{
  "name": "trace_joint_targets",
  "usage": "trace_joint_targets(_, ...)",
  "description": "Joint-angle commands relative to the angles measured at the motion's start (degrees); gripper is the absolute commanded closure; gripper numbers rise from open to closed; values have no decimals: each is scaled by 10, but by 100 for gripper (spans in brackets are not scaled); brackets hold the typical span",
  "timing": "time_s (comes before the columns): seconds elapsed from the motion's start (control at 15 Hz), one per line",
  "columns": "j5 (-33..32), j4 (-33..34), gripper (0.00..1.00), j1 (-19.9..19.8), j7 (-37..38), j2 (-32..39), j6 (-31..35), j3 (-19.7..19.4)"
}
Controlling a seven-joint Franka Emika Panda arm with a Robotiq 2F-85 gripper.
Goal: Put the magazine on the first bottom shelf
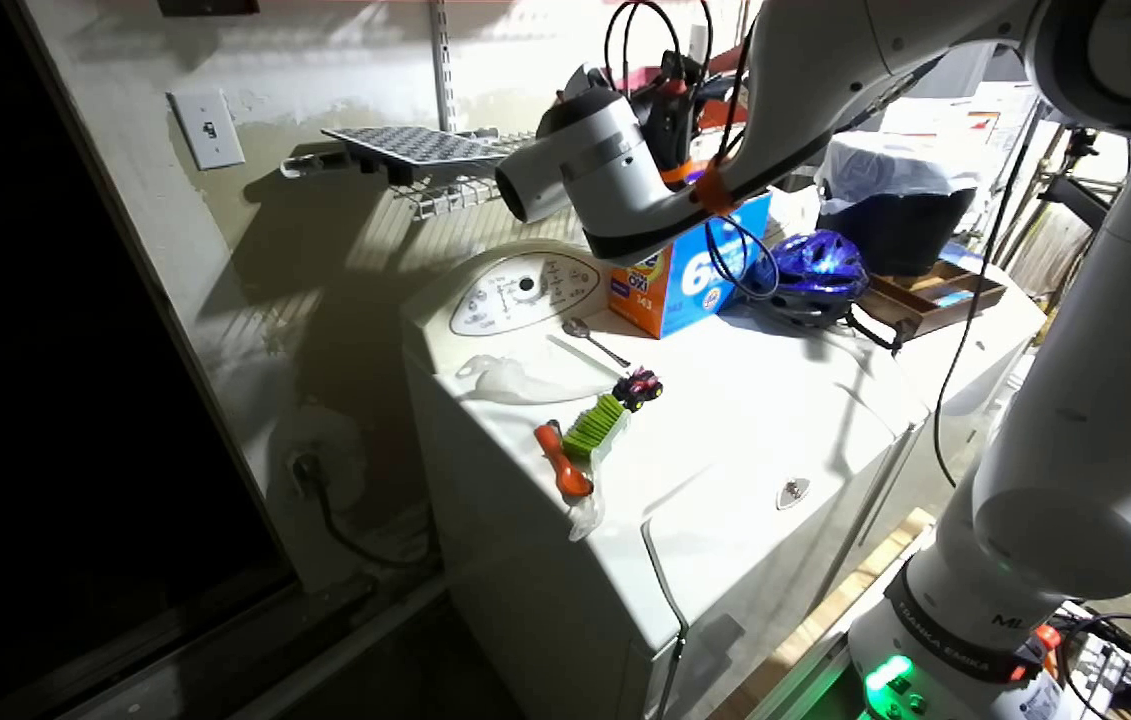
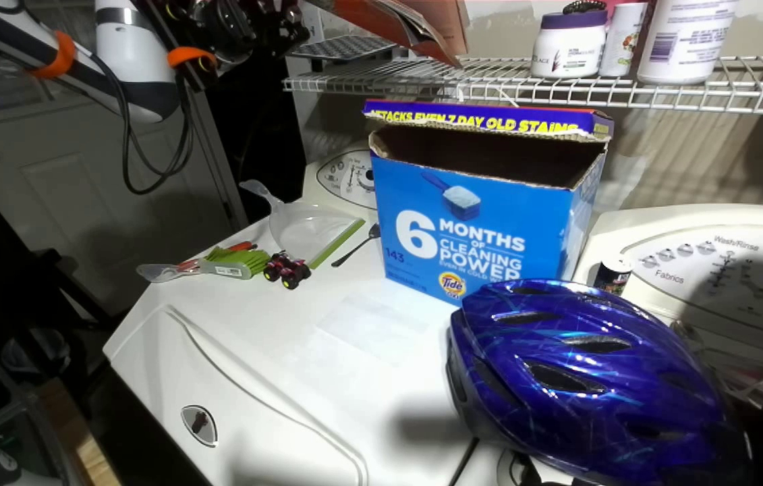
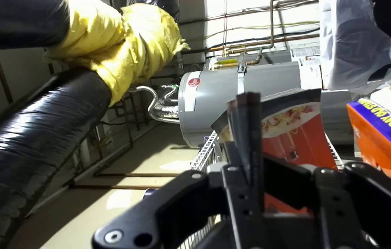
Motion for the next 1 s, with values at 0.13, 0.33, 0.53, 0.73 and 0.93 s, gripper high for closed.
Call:
trace_joint_targets(0.13, -31, 53, 97, -8, 17, 39, 14, -7)
trace_joint_targets(0.33, -35, 78, 97, -9, 17, 62, 16, -9)
trace_joint_targets(0.53, -37, 104, 97, -8, 18, 84, 17, -11)
trace_joint_targets(0.73, -38, 130, 97, -8, 19, 105, 20, -12)
trace_joint_targets(0.93, -38, 156, 97, -9, 16, 125, 33, -14)
